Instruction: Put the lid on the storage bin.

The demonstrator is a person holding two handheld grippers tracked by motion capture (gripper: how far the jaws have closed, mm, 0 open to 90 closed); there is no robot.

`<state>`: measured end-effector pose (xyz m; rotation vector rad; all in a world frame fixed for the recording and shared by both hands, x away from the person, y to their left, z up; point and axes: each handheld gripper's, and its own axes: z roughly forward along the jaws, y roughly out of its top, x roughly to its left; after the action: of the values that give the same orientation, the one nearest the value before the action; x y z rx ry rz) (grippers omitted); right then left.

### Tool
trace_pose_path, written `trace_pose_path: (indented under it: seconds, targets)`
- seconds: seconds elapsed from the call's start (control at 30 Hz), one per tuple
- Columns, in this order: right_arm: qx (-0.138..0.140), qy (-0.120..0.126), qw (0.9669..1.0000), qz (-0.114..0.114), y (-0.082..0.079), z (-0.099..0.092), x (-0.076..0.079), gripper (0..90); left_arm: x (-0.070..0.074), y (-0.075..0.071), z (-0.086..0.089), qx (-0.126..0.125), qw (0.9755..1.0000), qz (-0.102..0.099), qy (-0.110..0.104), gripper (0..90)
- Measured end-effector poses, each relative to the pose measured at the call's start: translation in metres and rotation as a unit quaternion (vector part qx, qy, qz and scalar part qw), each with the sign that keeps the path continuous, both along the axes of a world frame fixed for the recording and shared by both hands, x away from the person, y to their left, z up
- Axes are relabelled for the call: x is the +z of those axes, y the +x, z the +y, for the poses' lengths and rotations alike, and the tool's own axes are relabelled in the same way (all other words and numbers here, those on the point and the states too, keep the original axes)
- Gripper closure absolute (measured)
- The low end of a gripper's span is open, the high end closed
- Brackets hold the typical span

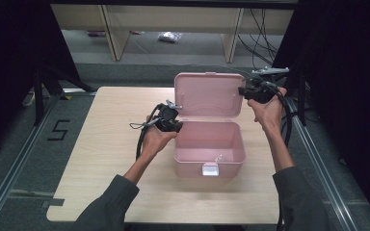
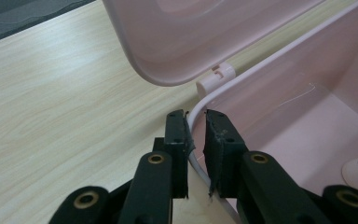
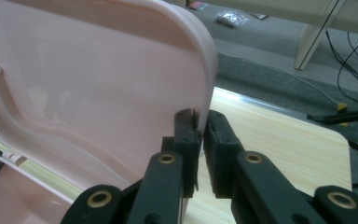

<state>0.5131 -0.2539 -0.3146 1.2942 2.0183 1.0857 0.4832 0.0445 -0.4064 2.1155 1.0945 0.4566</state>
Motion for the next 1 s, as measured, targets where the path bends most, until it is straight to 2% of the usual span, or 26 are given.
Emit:
trace_pose_path:
  seconds: [0.07,0.13,0.17,0.2,0.23,0.27,0.33,0.37,0.4,0.43,0.47,0.5,0.57,0.6,0.63,0.67,0.73,0.77,0.83,0.87,0.93,0.97,1.0]
  targets:
    - [0.002,-0.005,1.0000,-0.007,-0.002,0.000,0.001,84.6,0.000,0.000,0.000,0.000,1.0000,0.000,-0.002,79.2]
    - [0.000,-0.002,1.0000,-0.003,-0.005,0.000,0.002,84.6,0.000,0.000,0.000,-0.001,1.0000,0.001,-0.003,79.2]
    - [0.010,-0.012,0.9998,-0.012,-0.005,-0.002,0.002,84.6,0.000,-0.001,-0.001,0.001,1.0000,0.000,-0.001,79.3]
    - [0.000,-0.007,1.0000,-0.006,-0.008,-0.001,0.003,84.6,0.000,-0.001,-0.001,0.003,1.0000,-0.003,-0.001,79.3]
    - [0.001,-0.010,0.9998,-0.015,-0.009,-0.001,0.002,84.6,0.000,-0.001,-0.001,0.002,1.0000,-0.002,-0.001,79.3]
    - [0.001,-0.004,1.0000,-0.008,-0.011,-0.001,0.002,84.6,0.000,-0.001,-0.002,0.003,1.0000,-0.002,-0.002,79.3]
    - [-0.001,-0.005,0.9999,-0.012,-0.013,-0.002,0.002,84.6,-0.001,-0.001,-0.002,0.004,1.0000,-0.002,-0.001,79.3]
    - [0.001,-0.017,0.9996,-0.022,-0.014,-0.003,0.001,84.5,-0.001,-0.001,-0.003,0.003,1.0000,-0.003,0.000,79.2]
    - [-0.002,-0.010,0.9998,-0.017,-0.016,-0.002,0.002,84.5,-0.001,0.000,-0.003,0.004,1.0000,-0.002,-0.008,79.2]
    - [0.002,-0.016,0.9994,-0.030,-0.017,-0.002,0.000,84.5,0.000,-0.001,-0.003,0.003,1.0000,-0.003,-0.001,79.2]
    - [-0.005,-0.007,0.9997,-0.021,-0.020,-0.001,0.001,84.5,0.000,-0.001,-0.002,0.005,1.0000,-0.002,-0.002,79.2]
    - [0.004,-0.015,0.9992,-0.037,-0.020,-0.003,0.000,84.5,-0.001,0.000,-0.002,0.005,1.0000,0.001,-0.004,79.2]
    - [-0.002,-0.006,0.9994,-0.035,-0.026,-0.002,0.000,84.5,-0.001,0.000,-0.002,0.006,0.9999,0.002,-0.013,79.3]
    - [-0.003,-0.008,0.9994,-0.033,-0.028,-0.002,0.000,84.5,-0.001,0.000,-0.002,0.006,0.9999,0.003,-0.014,79.3]
    - [0.005,-0.011,0.9990,-0.042,-0.028,-0.003,-0.001,84.4,-0.001,0.000,-0.003,0.006,0.9999,0.003,-0.015,79.3]
    - [-0.005,-0.010,0.9993,-0.035,-0.031,-0.002,0.000,84.4,-0.001,0.000,-0.003,0.005,0.9999,0.004,-0.016,79.2]
    - [-0.005,-0.018,0.9988,-0.045,-0.032,-0.004,-0.001,84.4,-0.001,0.001,-0.003,0.005,0.9998,0.004,-0.016,79.2]
    - [-0.006,-0.009,0.9991,-0.042,-0.033,-0.003,-0.002,84.4,-0.001,0.001,-0.002,0.005,0.9999,0.006,-0.015,79.1]
    - [-0.007,-0.016,0.9986,-0.050,-0.034,-0.003,-0.002,84.4,0.000,0.001,-0.001,0.006,0.9997,0.007,-0.021,79.1]
    - [-0.002,-0.014,0.9990,-0.043,-0.035,-0.003,-0.002,84.4,0.000,0.001,-0.001,0.007,0.9997,0.004,-0.022,79.0]
    - [-0.004,-0.014,0.9987,-0.048,-0.037,-0.004,-0.002,84.3,0.001,0.000,0.000,0.006,0.9997,0.002,-0.022,78.7]
    - [-0.007,-0.004,0.9989,-0.047,-0.038,-0.003,-0.003,84.3,0.001,0.000,0.000,0.006,0.9997,0.003,-0.022,78.4]
    - [-0.003,-0.009,0.9987,-0.050,-0.038,-0.004,-0.003,84.3,0.001,0.000,0.000,0.006,0.9998,0.003,-0.021,78.3]
